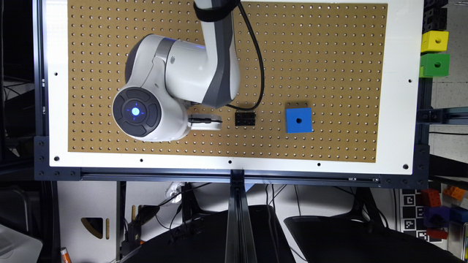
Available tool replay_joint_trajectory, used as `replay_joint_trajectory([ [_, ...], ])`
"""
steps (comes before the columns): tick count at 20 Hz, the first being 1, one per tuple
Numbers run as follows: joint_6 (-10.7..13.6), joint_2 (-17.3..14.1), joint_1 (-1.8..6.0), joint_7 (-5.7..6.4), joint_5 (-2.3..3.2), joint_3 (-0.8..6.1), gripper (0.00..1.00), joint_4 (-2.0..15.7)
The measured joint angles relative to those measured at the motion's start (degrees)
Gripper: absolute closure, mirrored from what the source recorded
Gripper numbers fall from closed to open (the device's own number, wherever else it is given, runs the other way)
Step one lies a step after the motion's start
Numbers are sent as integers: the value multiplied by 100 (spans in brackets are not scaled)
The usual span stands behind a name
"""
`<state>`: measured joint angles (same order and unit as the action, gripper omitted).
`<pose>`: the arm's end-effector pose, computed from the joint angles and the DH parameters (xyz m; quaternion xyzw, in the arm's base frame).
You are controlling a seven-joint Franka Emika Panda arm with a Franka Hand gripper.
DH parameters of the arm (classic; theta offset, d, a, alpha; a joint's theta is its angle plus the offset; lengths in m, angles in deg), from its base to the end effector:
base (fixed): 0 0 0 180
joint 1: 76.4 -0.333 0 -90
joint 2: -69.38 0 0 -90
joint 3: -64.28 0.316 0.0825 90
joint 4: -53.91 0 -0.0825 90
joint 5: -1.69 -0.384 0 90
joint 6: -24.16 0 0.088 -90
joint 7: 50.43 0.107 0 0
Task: Pick up pink block.
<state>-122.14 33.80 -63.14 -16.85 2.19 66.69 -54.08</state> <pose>0.6268 -0.1213 0.1797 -0.9252 0.3786 -0.0217 0.0142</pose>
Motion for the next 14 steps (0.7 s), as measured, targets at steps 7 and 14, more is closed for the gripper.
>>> replay_joint_trajectory([
  [7, -16, -44, 10, 2, 2, -7, 100, 11],
  [14, -3, -36, 10, 2, 2, -7, 100, 10],
])
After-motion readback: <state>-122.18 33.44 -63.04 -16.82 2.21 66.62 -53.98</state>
